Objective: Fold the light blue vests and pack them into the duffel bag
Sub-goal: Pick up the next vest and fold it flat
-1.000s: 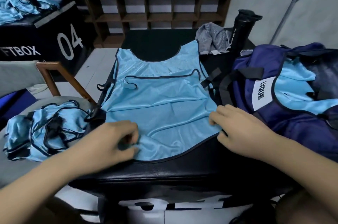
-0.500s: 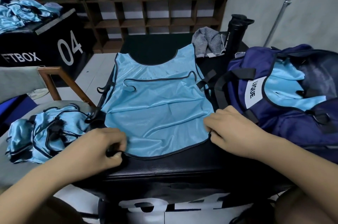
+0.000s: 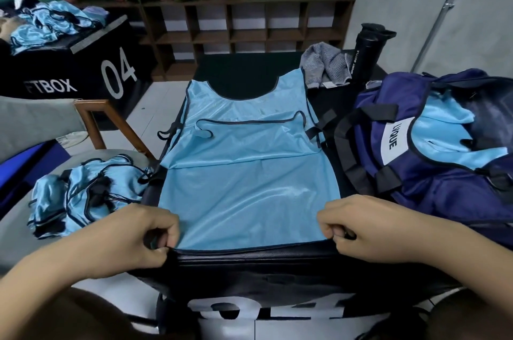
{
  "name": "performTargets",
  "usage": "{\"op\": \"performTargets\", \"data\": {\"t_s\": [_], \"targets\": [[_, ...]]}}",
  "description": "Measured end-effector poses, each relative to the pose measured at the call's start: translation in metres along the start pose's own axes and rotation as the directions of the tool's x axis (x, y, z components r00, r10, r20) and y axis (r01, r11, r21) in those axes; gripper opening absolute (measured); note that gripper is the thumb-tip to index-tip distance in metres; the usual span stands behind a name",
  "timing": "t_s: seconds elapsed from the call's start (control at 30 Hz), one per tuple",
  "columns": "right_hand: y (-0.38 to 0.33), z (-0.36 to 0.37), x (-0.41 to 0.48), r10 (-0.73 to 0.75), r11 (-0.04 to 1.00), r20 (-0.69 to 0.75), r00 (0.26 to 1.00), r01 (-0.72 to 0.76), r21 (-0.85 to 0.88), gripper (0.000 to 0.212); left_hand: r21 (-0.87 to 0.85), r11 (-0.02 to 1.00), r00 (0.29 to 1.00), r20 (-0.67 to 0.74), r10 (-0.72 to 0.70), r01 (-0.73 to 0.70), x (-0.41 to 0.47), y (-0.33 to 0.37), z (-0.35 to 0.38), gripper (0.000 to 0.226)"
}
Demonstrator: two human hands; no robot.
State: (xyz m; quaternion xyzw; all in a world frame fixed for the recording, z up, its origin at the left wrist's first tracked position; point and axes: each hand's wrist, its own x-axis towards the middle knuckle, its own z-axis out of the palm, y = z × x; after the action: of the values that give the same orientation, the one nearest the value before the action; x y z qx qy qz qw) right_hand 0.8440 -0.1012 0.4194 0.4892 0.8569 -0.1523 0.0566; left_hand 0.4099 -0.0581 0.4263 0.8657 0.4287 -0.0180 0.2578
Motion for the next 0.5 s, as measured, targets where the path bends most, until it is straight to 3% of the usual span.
{"op": "performTargets", "data": {"t_s": [0.3, 0.4, 0.5], "targets": [[0.0, -0.016, 0.003, 0.081, 0.984, 0.025, 0.996, -0.084, 0.154, 0.005, -0.124, 0.984, 0.98, 0.164, -0.109, 0.13, 0.003, 0.003, -0.024, 0.011], [0.003, -0.031, 0.022, 0.121, 0.969, -0.134, 0.984, -0.088, 0.229, 0.001, -0.153, 0.977, 0.988, 0.043, -0.145, 0.15, 0.018, -0.002, -0.045, 0.017], [0.012, -0.045, 0.055, 0.178, 0.965, -0.296, 0.939, -0.107, 0.24, 0.005, -0.276, 0.946, 0.943, -0.23, -0.239, 0.172, 0.05, -0.012, -0.062, 0.018]]}}
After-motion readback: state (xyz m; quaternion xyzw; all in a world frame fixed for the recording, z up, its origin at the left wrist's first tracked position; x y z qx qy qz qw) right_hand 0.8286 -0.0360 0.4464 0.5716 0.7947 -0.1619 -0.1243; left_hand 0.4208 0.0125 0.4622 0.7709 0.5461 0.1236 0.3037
